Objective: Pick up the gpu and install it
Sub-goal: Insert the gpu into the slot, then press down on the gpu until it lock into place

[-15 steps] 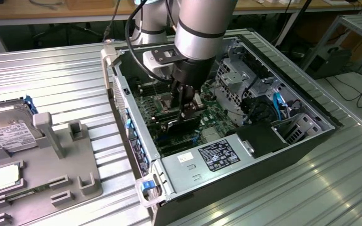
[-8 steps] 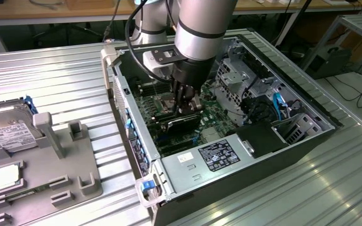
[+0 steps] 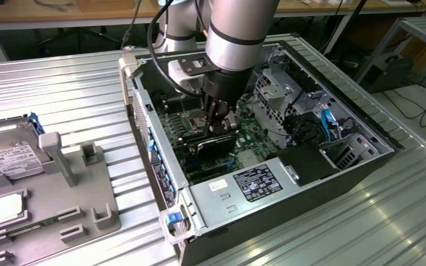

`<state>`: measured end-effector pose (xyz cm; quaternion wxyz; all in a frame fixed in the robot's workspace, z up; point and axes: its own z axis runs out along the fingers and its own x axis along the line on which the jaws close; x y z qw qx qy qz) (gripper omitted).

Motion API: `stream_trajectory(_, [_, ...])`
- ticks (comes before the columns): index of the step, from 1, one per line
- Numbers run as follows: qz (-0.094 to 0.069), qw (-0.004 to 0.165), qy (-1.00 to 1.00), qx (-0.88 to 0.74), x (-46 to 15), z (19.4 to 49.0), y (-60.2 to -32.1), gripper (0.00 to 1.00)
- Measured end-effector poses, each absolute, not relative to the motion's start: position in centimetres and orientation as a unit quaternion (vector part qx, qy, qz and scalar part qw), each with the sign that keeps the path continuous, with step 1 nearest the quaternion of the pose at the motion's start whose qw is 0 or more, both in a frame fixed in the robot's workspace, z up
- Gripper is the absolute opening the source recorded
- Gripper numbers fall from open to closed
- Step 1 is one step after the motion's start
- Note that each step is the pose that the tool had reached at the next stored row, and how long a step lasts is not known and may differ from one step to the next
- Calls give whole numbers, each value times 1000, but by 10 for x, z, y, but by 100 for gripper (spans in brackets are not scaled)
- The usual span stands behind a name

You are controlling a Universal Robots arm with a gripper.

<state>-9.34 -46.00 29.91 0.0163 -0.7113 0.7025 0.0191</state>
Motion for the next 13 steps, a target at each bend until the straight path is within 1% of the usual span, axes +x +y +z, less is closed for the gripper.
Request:
stream_trajectory(7, [19, 16, 702, -711, -96, 299, -460, 11])
stream_trajectory(13, [20, 17, 702, -711, -120, 299, -460, 11])
